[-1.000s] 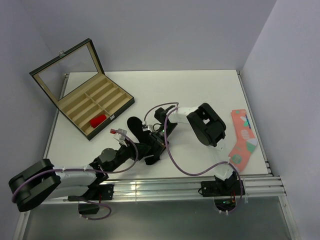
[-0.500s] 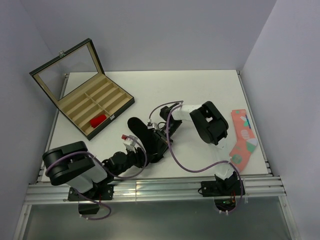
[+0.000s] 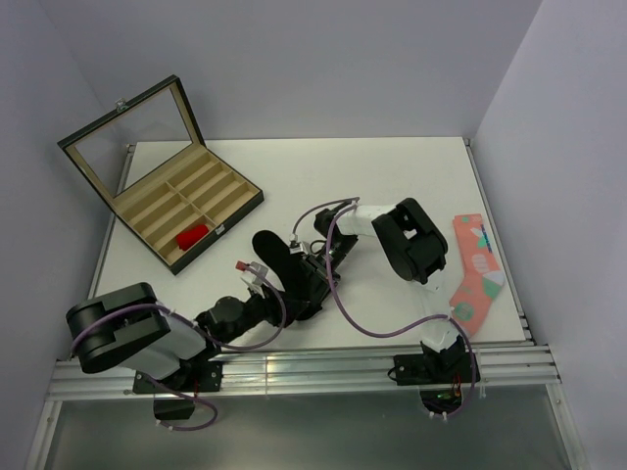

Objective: Roll the socks
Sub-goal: Roll the sock at the center of the board.

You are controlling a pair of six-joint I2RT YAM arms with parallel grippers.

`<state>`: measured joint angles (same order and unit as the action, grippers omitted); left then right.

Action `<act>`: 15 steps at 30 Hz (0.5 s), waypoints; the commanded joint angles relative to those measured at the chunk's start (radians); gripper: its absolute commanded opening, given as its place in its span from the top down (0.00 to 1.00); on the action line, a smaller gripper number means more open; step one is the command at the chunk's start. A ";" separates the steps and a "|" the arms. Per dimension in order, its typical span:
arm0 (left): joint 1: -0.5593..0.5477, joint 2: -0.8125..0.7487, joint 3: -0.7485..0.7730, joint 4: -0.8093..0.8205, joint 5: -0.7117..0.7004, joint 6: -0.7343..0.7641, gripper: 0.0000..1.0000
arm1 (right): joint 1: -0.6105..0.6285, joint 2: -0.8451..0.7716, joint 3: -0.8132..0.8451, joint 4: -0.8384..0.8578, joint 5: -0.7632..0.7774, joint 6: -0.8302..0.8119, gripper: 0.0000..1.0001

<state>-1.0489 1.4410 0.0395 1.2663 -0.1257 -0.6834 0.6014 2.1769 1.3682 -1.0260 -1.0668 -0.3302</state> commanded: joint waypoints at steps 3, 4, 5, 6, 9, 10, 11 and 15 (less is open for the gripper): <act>-0.008 -0.002 -0.089 -0.022 0.040 0.059 0.40 | -0.006 -0.009 0.035 -0.036 -0.021 0.008 0.80; -0.008 0.007 -0.089 -0.009 0.037 0.058 0.40 | -0.005 -0.009 0.034 -0.037 -0.021 0.007 0.80; -0.008 0.030 -0.089 0.013 0.035 0.058 0.40 | -0.006 -0.008 0.034 -0.040 -0.019 0.005 0.80; -0.010 0.039 -0.101 0.031 0.034 0.058 0.40 | -0.006 -0.006 0.034 -0.042 -0.019 0.003 0.80; -0.010 0.064 -0.098 0.058 0.040 0.067 0.40 | -0.006 -0.003 0.031 -0.051 -0.019 -0.006 0.80; -0.010 0.067 -0.089 0.047 0.049 0.070 0.40 | -0.006 -0.002 0.031 -0.051 -0.016 -0.006 0.80; -0.010 0.074 -0.073 0.029 0.054 0.074 0.40 | -0.006 -0.002 0.032 -0.051 -0.016 -0.006 0.80; -0.010 0.087 -0.062 0.030 0.081 0.085 0.40 | -0.009 -0.003 0.035 -0.051 -0.016 -0.003 0.80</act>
<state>-1.0515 1.5162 0.0395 1.2526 -0.0822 -0.6319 0.6014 2.1769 1.3693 -1.0439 -1.0664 -0.3302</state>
